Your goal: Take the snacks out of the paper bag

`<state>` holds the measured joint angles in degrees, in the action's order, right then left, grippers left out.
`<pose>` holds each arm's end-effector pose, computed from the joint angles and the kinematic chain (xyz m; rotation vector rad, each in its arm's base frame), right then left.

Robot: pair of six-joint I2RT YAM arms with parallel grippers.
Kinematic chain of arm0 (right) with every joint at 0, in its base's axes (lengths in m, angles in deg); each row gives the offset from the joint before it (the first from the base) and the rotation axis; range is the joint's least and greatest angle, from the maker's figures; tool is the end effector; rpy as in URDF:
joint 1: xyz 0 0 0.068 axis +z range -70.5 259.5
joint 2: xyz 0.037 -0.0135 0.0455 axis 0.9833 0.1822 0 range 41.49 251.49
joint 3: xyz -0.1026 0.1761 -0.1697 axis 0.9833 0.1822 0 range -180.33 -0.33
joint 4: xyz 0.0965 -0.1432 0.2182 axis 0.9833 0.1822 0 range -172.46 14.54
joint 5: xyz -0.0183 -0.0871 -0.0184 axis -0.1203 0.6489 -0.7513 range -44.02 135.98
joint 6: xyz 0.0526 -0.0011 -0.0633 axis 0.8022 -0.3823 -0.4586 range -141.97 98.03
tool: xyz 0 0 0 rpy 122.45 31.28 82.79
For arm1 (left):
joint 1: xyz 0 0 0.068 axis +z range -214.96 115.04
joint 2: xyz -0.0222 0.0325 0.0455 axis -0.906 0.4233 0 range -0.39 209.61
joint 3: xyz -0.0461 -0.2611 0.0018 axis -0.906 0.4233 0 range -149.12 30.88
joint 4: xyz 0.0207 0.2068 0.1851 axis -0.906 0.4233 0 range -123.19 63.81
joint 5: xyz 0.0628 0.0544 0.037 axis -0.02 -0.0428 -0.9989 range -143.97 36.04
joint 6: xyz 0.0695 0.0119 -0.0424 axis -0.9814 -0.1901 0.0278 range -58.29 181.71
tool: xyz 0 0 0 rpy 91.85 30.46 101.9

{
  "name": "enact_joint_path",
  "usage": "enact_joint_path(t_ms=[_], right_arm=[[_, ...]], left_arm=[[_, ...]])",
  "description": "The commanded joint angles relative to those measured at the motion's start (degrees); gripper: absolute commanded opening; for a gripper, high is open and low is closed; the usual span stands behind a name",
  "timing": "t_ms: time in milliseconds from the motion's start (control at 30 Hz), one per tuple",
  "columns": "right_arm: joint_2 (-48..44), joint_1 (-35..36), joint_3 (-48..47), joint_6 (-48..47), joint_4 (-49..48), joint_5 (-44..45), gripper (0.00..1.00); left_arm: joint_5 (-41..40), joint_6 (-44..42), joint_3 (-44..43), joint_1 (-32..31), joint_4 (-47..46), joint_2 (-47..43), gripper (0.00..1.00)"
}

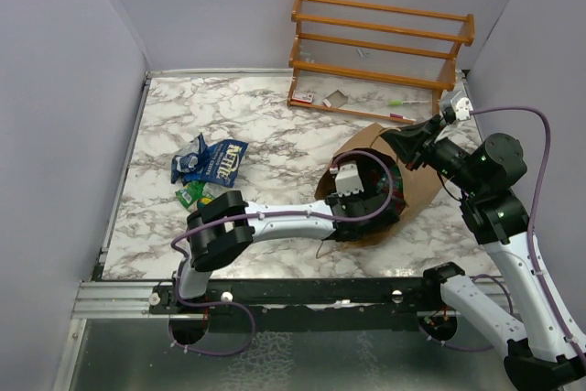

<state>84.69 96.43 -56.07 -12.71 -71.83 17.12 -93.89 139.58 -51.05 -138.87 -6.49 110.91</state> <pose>0.1942 0.0953 0.4090 -0.5107 1.5056 0.7450 0.1672 -0.4136 0.1684 -0.3327 2.2818 -0.4750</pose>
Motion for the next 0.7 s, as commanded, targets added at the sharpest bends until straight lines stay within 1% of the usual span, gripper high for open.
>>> enact_joint_path(t_ms=[0, 133, 200, 300, 400, 500, 567, 633, 667], right_arm=[[-0.5, 0.1, -0.4, 0.7, -1.8, -1.3, 0.02], [-0.4, 0.1, -0.6, 0.8, -2.0, -1.5, 0.02], [-0.2, 0.1, -0.6, 0.8, -2.0, -1.5, 0.02], [-0.2, 0.1, -0.5, 0.8, -2.1, -1.6, 0.02], [-0.2, 0.1, -0.3, 1.2, -2.5, -1.9, 0.02], [-0.2, 0.1, -0.3, 1.3, -2.5, -2.0, 0.02], [-0.3, 0.1, -0.3, 1.3, -2.4, -1.9, 0.02], [-0.4, 0.1, -0.2, 1.3, -2.3, -1.9, 0.02], [-0.5, 0.1, -0.3, 1.3, -2.2, -1.8, 0.02]], left_arm=[[-1.0, 2.6, 0.5, 1.8, 0.3, 0.6, 0.58], [-1.5, 3.7, 0.3, 2.6, -0.5, 1.6, 0.56], [-2.1, 4.4, -0.6, 2.8, 0.8, 2.3, 0.56], [-4.3, 3.2, -0.6, 2.7, -0.2, 3.4, 0.55], [-7.3, 2.2, -1.7, 2.7, 1.3, 5.4, 0.55], [-8.4, 1.5, -2.2, 3.0, 1.2, 7.6, 0.55], [-7.6, 0.6, -2.2, 3.6, -0.6, 8.6, 0.54], [-7.5, -3.2, -1.4, 3.9, -5.8, 8.1, 0.47], [-8.1, -4.7, -1.1, 3.9, -8.1, 7.6, 0.46]])
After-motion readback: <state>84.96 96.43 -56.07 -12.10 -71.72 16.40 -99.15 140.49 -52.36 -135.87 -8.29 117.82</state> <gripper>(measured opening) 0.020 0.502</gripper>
